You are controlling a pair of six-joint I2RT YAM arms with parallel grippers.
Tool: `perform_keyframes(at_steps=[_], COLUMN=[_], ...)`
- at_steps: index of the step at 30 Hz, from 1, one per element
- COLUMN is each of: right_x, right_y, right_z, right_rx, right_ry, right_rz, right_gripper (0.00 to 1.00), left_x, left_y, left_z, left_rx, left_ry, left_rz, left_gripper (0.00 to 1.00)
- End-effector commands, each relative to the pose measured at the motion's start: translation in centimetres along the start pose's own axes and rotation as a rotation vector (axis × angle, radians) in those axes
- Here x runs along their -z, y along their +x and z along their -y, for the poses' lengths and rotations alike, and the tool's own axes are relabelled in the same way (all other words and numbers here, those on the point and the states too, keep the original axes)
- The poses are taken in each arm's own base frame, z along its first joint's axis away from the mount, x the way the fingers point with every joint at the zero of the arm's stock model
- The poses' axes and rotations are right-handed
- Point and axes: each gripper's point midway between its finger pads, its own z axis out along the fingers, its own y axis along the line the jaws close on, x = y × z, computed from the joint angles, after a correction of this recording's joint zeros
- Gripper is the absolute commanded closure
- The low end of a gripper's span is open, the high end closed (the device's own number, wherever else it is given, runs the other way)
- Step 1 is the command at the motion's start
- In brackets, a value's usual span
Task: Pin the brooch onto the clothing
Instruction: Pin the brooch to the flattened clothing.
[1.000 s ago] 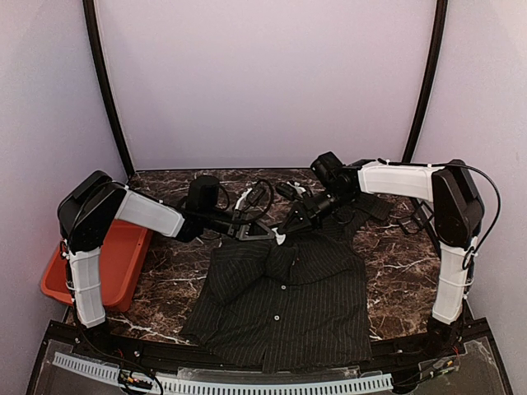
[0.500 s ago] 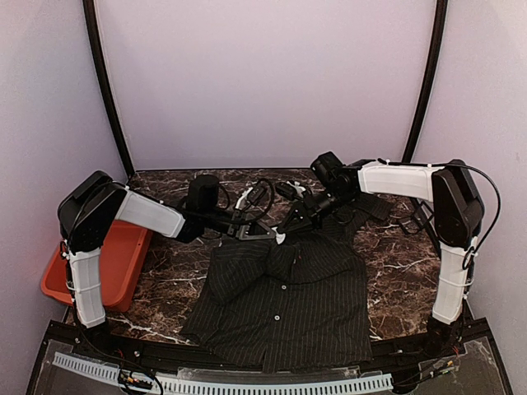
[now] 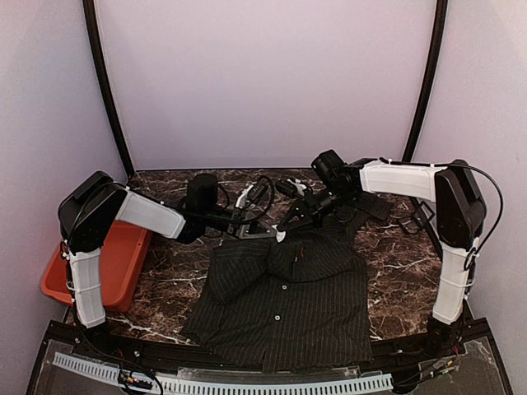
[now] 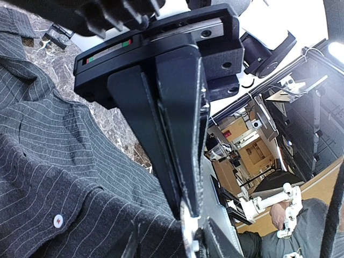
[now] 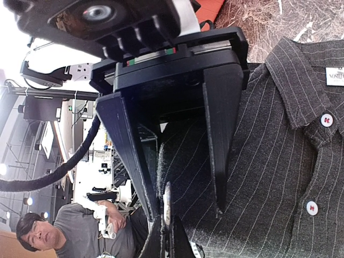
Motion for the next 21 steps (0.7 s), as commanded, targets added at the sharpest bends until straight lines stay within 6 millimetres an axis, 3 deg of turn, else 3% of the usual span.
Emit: perform_keyframes(at_steps=[1, 21], right_x=[0.27, 0.21], right_y=[0.04, 0.12], right_z=[-2.76, -2.78], right_rx=[0.064, 0.058], right_ry=[-0.061, -0.069], right_rz=[0.001, 0.000], right_gripper=[1.00, 1.00], left_x=[-0.06, -0.26], left_y=[0.52, 0.03], left_z=[0.20, -0.51], left_rx=[0.002, 0.023], left_ry=[0.005, 0.004], left_rz=[-0.003, 0.050], left_gripper=[0.63, 0.68])
